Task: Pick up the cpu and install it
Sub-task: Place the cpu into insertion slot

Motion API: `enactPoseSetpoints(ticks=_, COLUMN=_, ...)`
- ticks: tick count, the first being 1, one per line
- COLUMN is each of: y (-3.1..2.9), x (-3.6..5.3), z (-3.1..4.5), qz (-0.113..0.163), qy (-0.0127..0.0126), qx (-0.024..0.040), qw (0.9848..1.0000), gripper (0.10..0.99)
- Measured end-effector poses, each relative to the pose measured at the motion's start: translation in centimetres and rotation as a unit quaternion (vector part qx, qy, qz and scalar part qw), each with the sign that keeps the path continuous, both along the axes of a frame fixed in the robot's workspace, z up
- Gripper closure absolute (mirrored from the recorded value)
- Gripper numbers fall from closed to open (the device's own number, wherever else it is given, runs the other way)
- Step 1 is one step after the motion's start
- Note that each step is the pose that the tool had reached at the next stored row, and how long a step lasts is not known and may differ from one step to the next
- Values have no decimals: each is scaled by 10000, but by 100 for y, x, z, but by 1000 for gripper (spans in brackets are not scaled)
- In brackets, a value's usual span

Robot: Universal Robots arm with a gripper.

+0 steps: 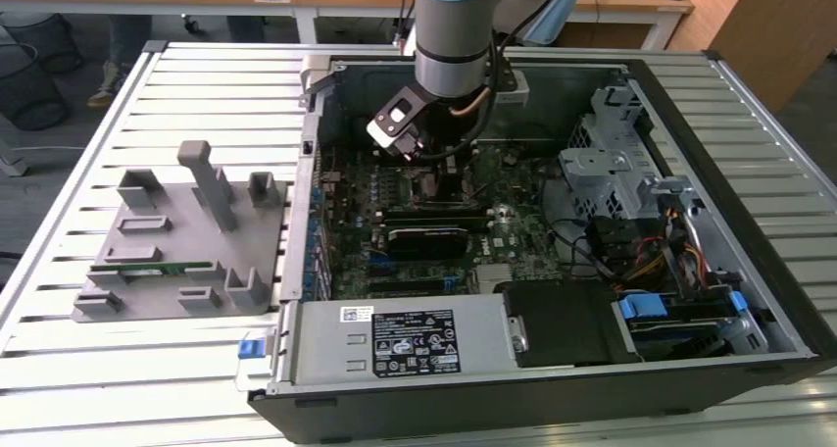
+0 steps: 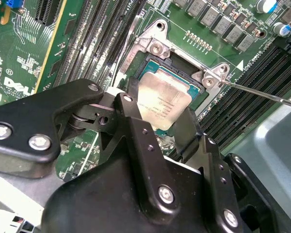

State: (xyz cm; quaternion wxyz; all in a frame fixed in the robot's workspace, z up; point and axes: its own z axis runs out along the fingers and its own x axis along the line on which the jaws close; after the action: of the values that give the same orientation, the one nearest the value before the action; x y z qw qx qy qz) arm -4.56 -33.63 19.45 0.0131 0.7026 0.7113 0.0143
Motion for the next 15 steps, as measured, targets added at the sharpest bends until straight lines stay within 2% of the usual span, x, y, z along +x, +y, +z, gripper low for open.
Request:
enactPoseSetpoints(ticks=9, y=0, x=0, z=-2, qz=0, qy=0, qx=0, qw=10000, gripper=557)
enactPoseSetpoints(ticks=11, y=0, x=0, z=-2, qz=0, qy=0, qx=0, qw=10000, gripper=545)
enactPoseSetpoints(ticks=12, y=0, x=0, z=-2, qz=0, qy=0, qx=0, qw=10000, gripper=486)
enactPoseSetpoints(ticks=15, y=0, x=0, z=-2, qz=0, qy=0, qx=0, qw=10000, gripper=486)
